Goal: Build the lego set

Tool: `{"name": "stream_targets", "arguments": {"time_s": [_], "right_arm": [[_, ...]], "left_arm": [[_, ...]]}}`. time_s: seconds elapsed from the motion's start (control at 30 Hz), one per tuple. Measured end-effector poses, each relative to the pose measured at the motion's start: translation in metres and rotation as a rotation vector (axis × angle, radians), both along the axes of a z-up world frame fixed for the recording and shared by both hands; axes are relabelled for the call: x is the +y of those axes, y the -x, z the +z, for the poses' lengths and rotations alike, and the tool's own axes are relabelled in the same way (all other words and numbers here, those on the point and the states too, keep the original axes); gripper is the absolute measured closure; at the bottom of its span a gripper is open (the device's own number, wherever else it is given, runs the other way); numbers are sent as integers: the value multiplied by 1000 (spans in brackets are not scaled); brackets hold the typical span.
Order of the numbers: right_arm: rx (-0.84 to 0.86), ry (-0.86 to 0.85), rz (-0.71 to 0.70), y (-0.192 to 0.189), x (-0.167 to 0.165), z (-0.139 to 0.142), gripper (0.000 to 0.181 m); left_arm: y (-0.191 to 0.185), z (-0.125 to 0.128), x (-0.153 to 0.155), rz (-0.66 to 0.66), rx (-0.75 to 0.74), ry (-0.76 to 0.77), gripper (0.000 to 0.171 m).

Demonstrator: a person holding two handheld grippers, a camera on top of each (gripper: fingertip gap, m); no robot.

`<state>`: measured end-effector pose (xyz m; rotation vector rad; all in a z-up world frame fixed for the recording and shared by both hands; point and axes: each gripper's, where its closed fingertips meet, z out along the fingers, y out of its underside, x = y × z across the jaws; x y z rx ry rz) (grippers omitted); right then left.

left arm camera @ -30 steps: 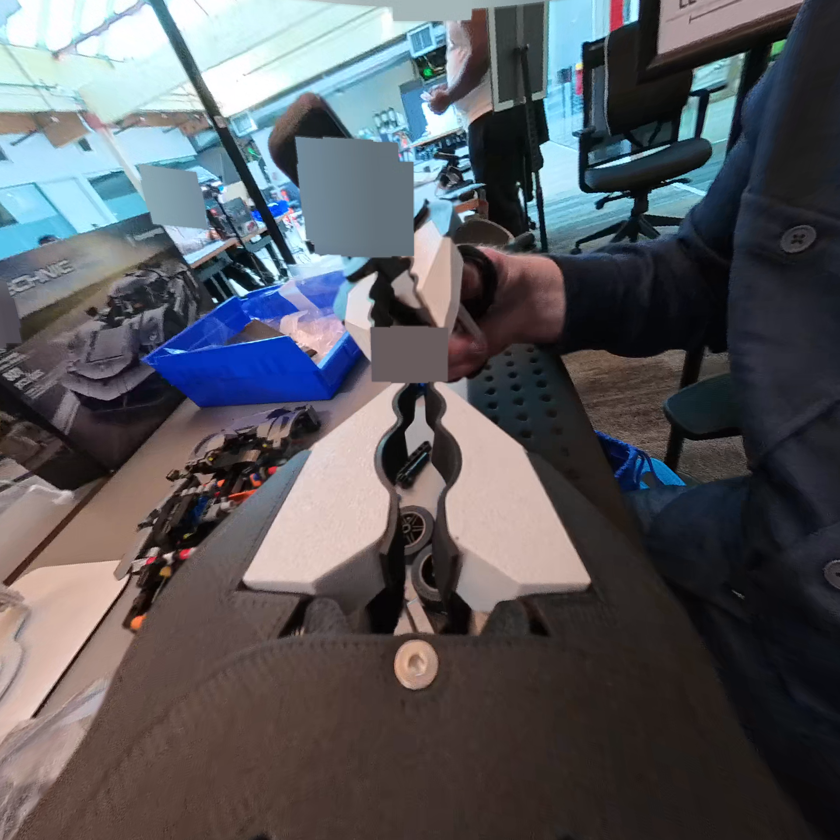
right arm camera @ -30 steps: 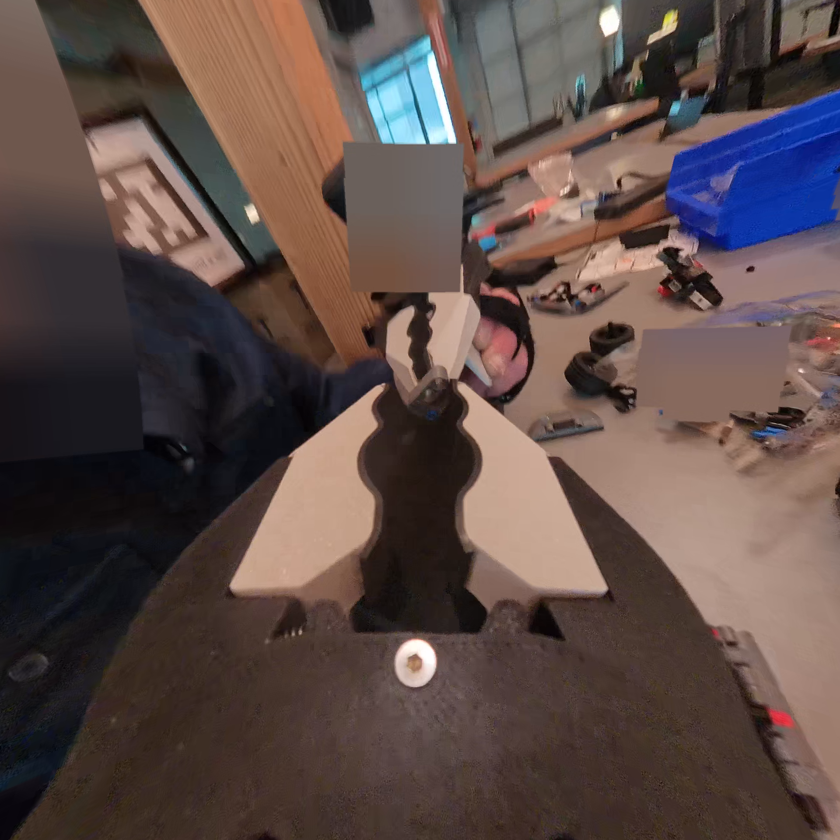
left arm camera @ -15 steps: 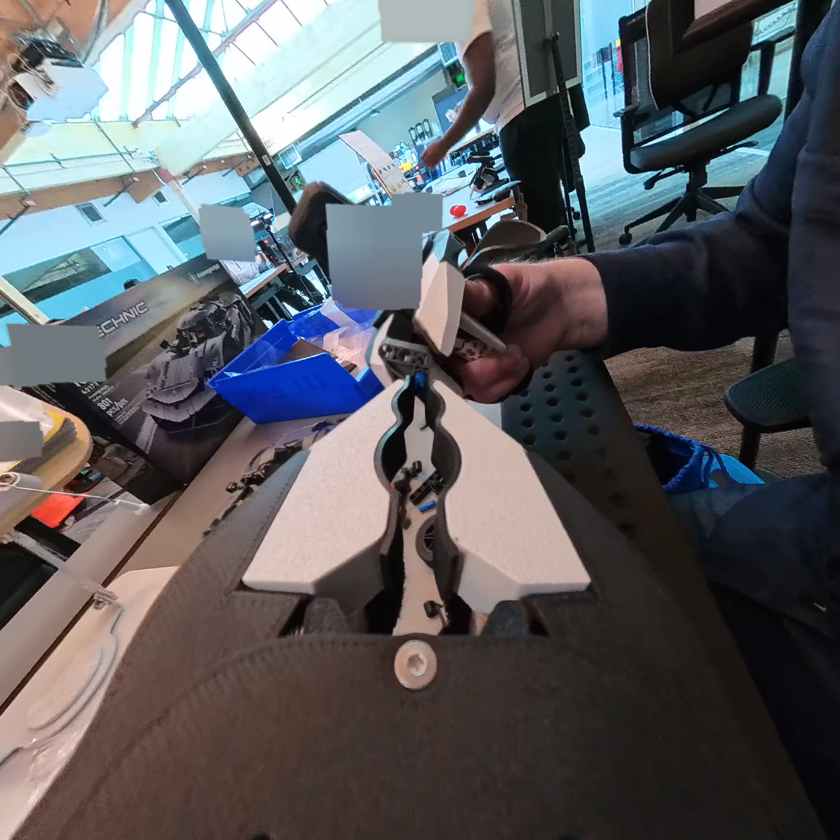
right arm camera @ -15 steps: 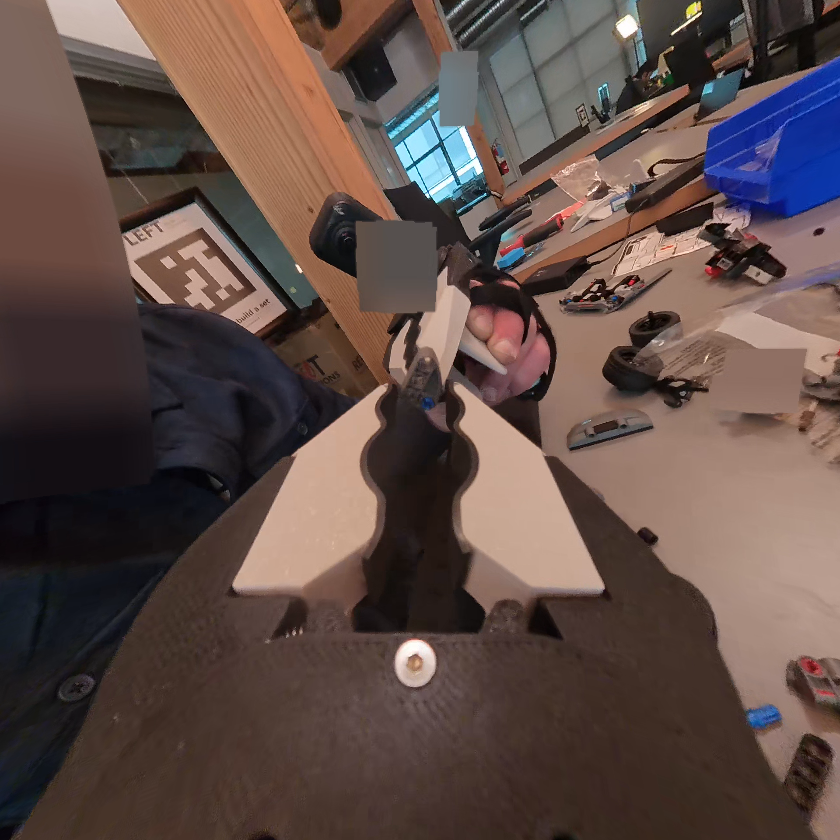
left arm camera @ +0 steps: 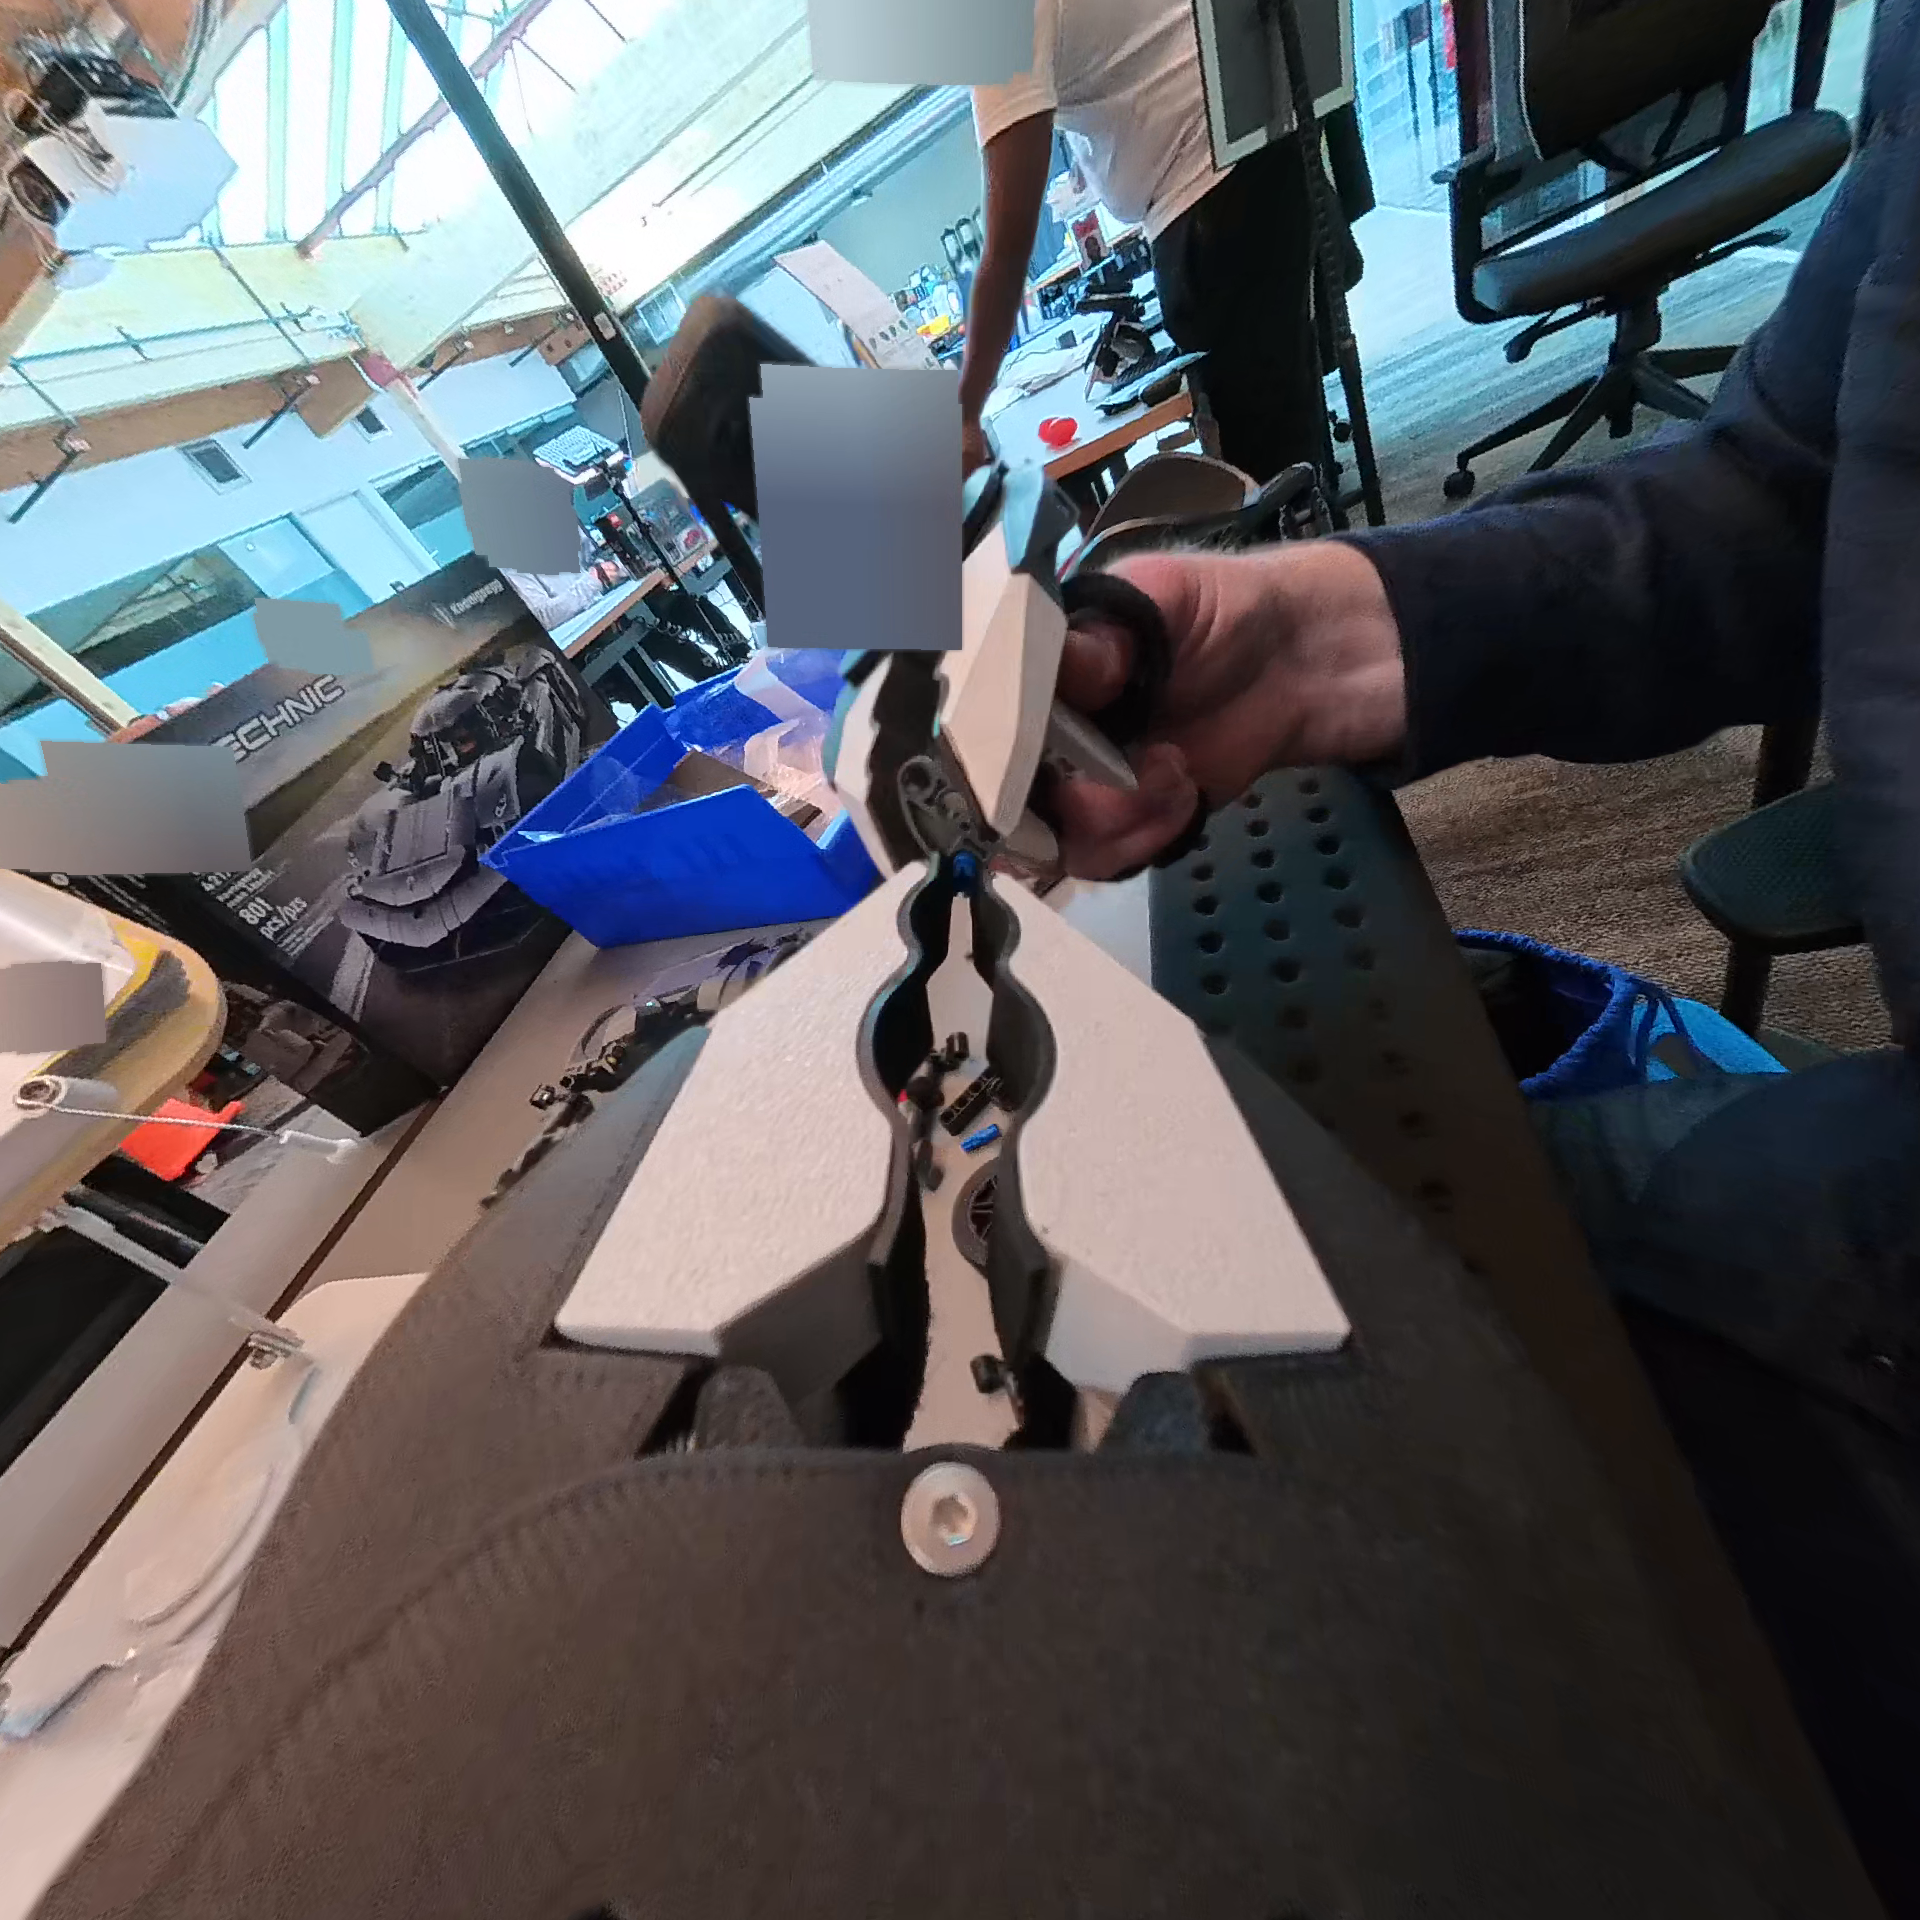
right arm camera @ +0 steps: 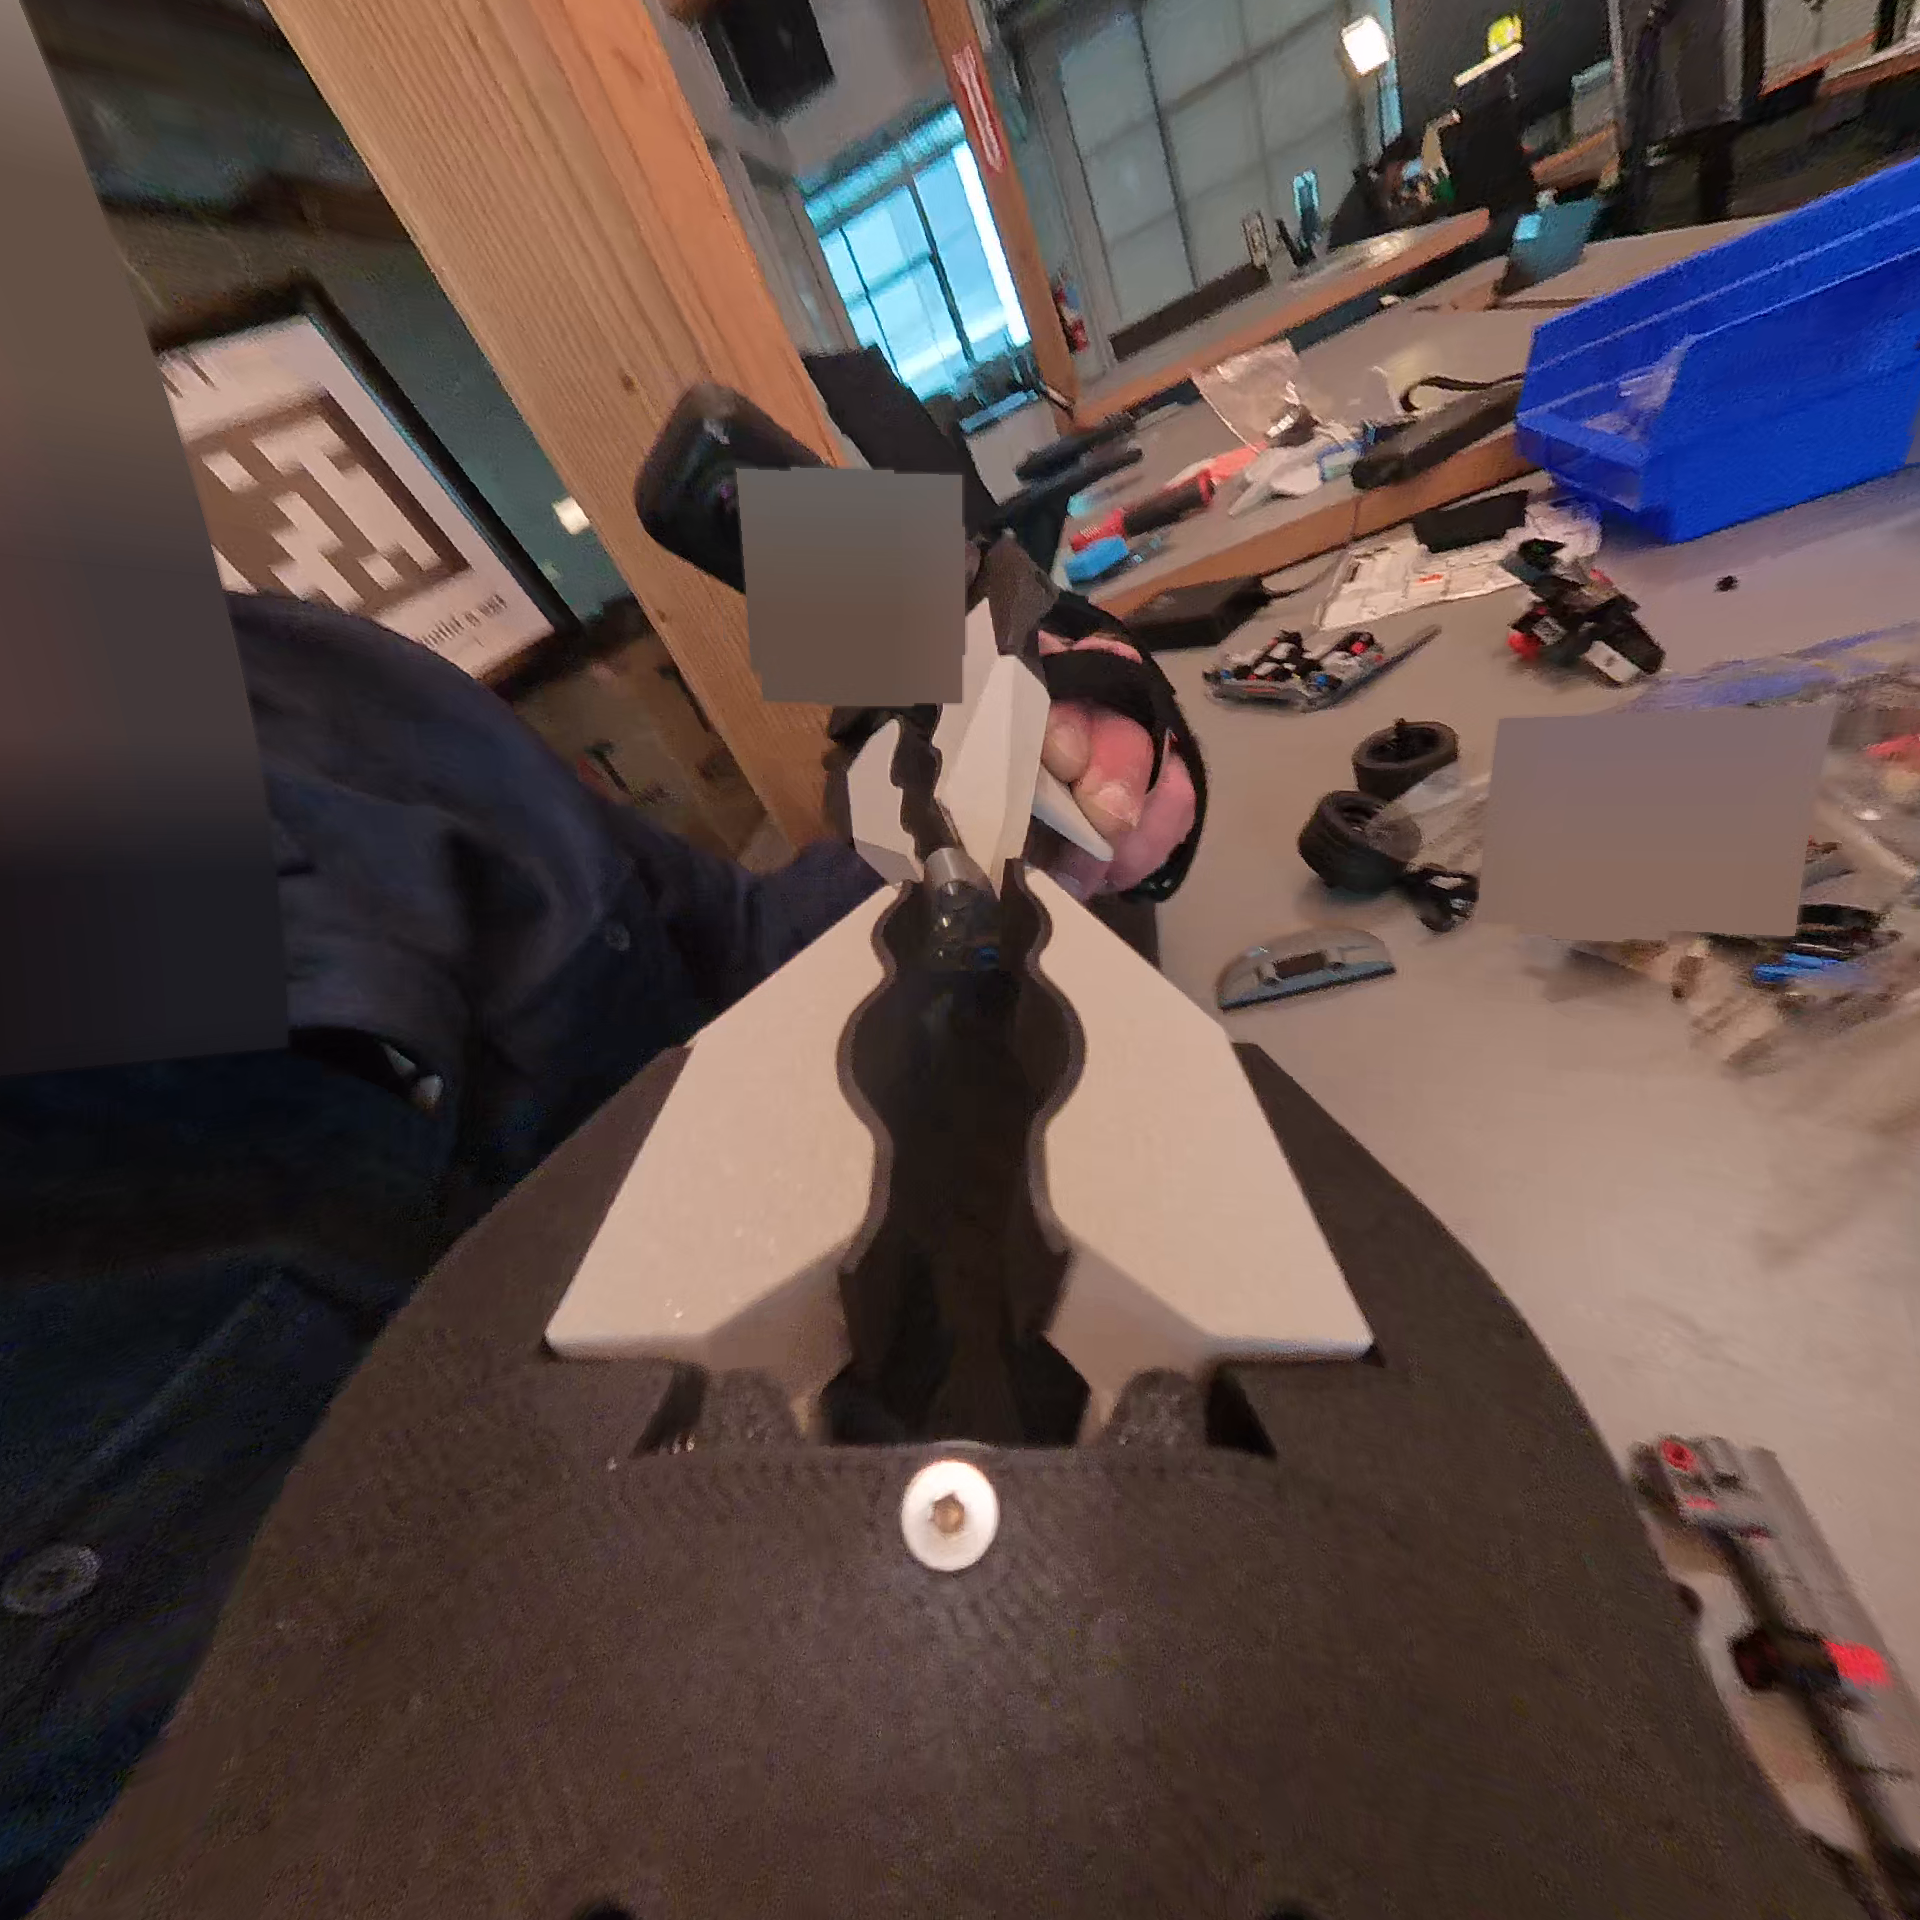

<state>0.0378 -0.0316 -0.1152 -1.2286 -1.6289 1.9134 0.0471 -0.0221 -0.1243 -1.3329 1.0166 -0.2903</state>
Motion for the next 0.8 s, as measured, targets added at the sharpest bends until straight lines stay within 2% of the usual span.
{"name": "stream_targets", "arguments": {"time_s": [0.13, 0.2, 0.27, 0.33, 0.37, 0.43, 0.5, 0.6, 0.7, 0.8], "right_arm": [[2, -161, -59, -2, -1, 0, 169], [26, -213, -163, -7, 19, 7, 170], [53, -282, -242, -20, 40, 13, 170], [7, -399, -259, -18, 41, 4, 168], [-23, -416, -269, -14, 44, -1, 168], [-82, -407, -241, -7, 44, -11, 168], [-94, -478, -233, 8, 40, -20, 168], [-181, -611, -191, 45, 40, -44, 168], [-285, -732, -141, 93, 48, -73, 167], [-404, -872, -188, 146, 79, -106, 161]], "left_arm": [[-2, 2, -2, -27, -49, 37, 170], [5, 11, -3, -36, -122, 47, 170], [34, 29, -6, -26, -255, 41, 170], [31, 20, -2, 10, -182, 35, 169], [26, 17, 2, 11, -175, 46, 169], [36, 14, 10, 96, -136, 40, 169], [60, 25, 9, 162, -192, 12, 170], [116, 31, 14, 395, -246, -35, 170], [143, 38, 12, 474, -346, -48, 170], [153, 35, 13, 497, -378, -37, 170]]}}
